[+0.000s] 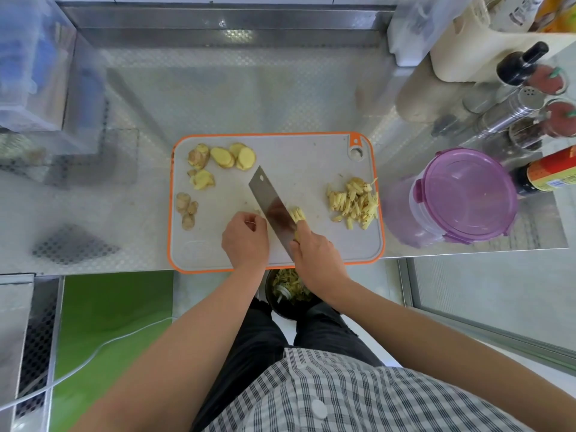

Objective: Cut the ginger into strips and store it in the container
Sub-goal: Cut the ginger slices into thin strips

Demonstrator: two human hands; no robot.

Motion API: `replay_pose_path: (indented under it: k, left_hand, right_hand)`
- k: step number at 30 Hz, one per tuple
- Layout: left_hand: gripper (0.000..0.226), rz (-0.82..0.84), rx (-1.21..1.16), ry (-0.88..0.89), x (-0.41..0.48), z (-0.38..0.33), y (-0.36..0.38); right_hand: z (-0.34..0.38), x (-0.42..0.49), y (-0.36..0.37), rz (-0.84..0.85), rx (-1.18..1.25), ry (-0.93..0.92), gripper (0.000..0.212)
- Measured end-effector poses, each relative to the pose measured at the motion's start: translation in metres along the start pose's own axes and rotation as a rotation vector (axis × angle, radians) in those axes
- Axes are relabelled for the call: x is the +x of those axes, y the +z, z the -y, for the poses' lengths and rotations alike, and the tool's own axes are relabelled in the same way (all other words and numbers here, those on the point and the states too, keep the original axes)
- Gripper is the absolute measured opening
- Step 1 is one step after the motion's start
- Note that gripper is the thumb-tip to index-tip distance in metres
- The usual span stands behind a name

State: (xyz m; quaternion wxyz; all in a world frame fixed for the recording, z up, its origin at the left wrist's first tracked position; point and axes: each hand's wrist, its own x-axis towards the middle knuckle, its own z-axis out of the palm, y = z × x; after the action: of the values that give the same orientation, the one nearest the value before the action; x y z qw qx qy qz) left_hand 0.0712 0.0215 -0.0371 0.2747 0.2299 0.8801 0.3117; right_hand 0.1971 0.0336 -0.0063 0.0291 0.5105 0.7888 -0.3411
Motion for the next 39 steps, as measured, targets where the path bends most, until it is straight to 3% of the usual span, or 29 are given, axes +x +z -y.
replay_pose_path:
  k: [7, 11, 15, 17, 19, 23, 29, 39]
  left_hand:
    - [0.011, 0.032, 0.083, 0.137, 0.007, -0.005, 0.007]
    - [0.013, 0.032, 0.179, 0.275, 0.017, -0.013, 0.015]
    - [0.028, -0.100, 0.390, 0.468, 0.040, -0.026, 0.012]
    - [0.035, -0.132, 0.503, 0.505, 0.055, -0.034, 0.008]
    - [0.044, -0.101, 0.614, 0.552, 0.071, -0.041, 0.006]
    - [0.065, 0.026, 0.797, 0.571, 0.105, -0.051, 0.002]
    - [0.033, -0.011, 0.869, 0.622, 0.121, -0.059, 0.000]
    - [0.031, 0.005, 0.779, 0.665, 0.125, -0.056, -0.008]
  right_hand:
    - [-0.032, 0.010, -0.015, -0.144, 0.118, 0.195, 0.005]
    - [-0.032, 0.007, -0.014, -0.025, 0.012, 0.071, 0.006]
    - [-0.049, 0.021, -0.032, -0.186, 0.104, 0.246, 0.005]
    - [-0.050, 0.024, -0.036, -0.182, 0.121, 0.203, 0.003]
    - [-0.048, 0.025, -0.034, -0.132, 0.088, 0.131, 0.004]
    - [-0.052, 0.036, -0.040, -0.212, 0.160, 0.263, 0.003]
    - [-0.043, 0.050, -0.041, -0.195, 0.179, 0.130, 0.009]
    - [-0.043, 0.053, -0.041, -0.165, 0.199, 0.126, 0.011]
